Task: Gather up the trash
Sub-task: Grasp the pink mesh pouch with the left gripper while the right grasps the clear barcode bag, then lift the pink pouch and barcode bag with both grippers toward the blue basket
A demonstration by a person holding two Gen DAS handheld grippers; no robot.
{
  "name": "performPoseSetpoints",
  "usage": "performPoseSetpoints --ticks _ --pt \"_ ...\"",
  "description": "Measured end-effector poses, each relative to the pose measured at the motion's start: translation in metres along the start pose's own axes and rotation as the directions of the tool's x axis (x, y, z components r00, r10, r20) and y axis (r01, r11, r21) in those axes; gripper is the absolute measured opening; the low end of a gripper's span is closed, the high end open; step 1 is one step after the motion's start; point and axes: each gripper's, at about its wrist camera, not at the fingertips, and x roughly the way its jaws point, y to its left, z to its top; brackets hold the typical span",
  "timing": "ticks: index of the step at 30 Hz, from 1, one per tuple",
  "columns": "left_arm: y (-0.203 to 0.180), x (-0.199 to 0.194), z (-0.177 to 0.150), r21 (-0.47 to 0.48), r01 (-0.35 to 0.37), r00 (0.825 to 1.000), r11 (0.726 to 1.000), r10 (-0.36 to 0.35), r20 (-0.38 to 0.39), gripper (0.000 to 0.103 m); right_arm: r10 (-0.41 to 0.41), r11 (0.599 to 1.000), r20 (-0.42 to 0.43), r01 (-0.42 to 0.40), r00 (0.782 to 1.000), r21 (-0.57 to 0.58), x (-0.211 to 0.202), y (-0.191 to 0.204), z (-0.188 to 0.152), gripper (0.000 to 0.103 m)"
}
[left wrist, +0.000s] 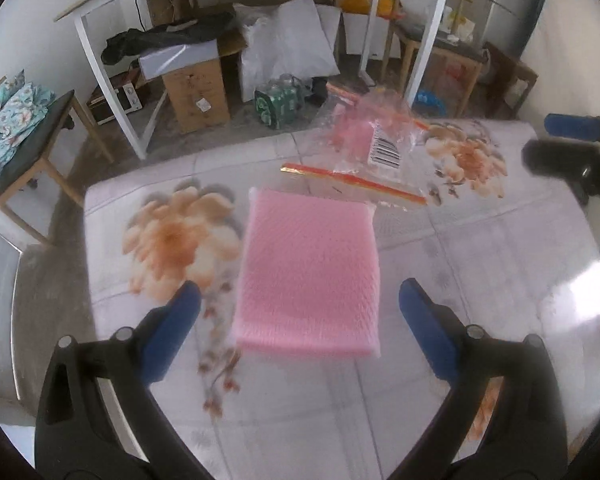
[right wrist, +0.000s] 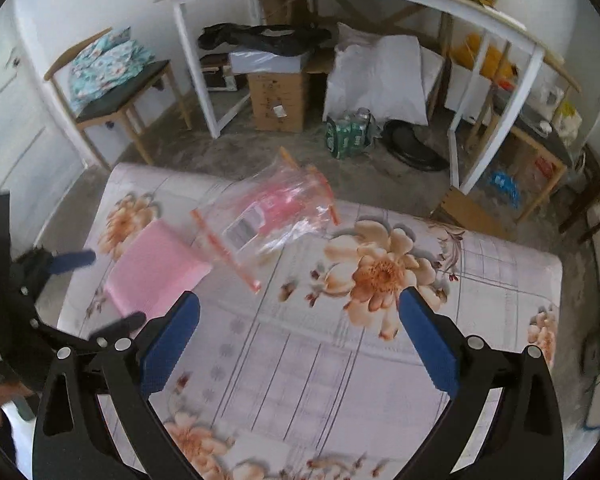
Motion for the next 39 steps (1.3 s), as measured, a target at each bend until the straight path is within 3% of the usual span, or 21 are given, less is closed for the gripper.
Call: performPoseSetpoints --ticks 7,10,11,12,16,20,23,27,31,36,38,39 --pt "-0.01 0.044 0.008 0.066 -0.029 0.992 0.997 0.036 -0.118 0.097 0.023 1.0 0.001 -0.023 1.0 0.019 0.02 -0.004 0.015 0.097" --pt "-0.009 0.046 0.005 0.057 -0.004 0.994 0.998 0.01 -0.106 0.095 0.016 1.0 -0.003 -0.016 1.0 0.022 0.032 0.001 0.023 0.097" --pt "-0.008 0.044 0.005 0.061 0.004 0.995 0.998 0.002 -0.105 0.093 0.01 1.0 -0.011 -0.01 1.0 0.02 0.038 0.004 0.026 0.097" --pt "-0.009 0.041 0.005 0.07 0.014 0.995 0.997 -0.007 -0.095 0.079 -0.002 1.0 -0.019 0.002 1.0 0.013 0.045 0.007 0.028 0.097" --pt "-0.009 0.036 0.003 0.091 0.034 0.994 0.995 -0.025 -0.106 0.074 -0.036 0.999 -0.052 0.034 0.998 -0.038 0.075 0.026 0.038 0.097" --pt "-0.01 0.038 0.002 0.109 0.05 0.993 0.993 -0.038 -0.112 0.073 0.066 0.993 -0.127 -0.053 0.99 0.109 0.101 0.014 0.05 0.097" --pt "-0.011 0.037 0.002 0.125 0.057 0.993 0.991 -0.043 -0.111 0.073 0.024 0.991 -0.177 0.001 0.984 0.137 0.119 0.01 0.056 0.097" --pt "-0.013 0.037 0.001 0.136 0.063 0.993 0.989 -0.049 -0.106 0.073 0.11 0.966 -0.181 -0.063 0.977 0.25 0.131 0.007 0.058 0.097" --pt "-0.013 0.036 0.001 0.145 0.069 0.994 0.987 -0.055 -0.099 0.074 0.117 0.956 -0.218 -0.05 0.969 0.29 0.149 0.012 0.056 0.097" --pt "-0.014 0.036 0.0 0.153 0.071 0.994 0.986 -0.057 -0.095 0.074 -0.04 0.989 -0.257 0.076 0.966 0.129 0.16 0.04 0.052 0.097" --pt "-0.014 0.036 0.0 0.158 0.076 0.994 0.985 -0.062 -0.094 0.074 -0.074 0.994 -0.237 0.091 0.969 0.063 0.16 0.049 0.049 0.094" --pt "-0.014 0.036 0.0 0.158 0.076 0.994 0.985 -0.062 -0.093 0.074 -0.071 0.995 -0.23 0.085 0.971 0.052 0.159 0.051 0.049 0.087"
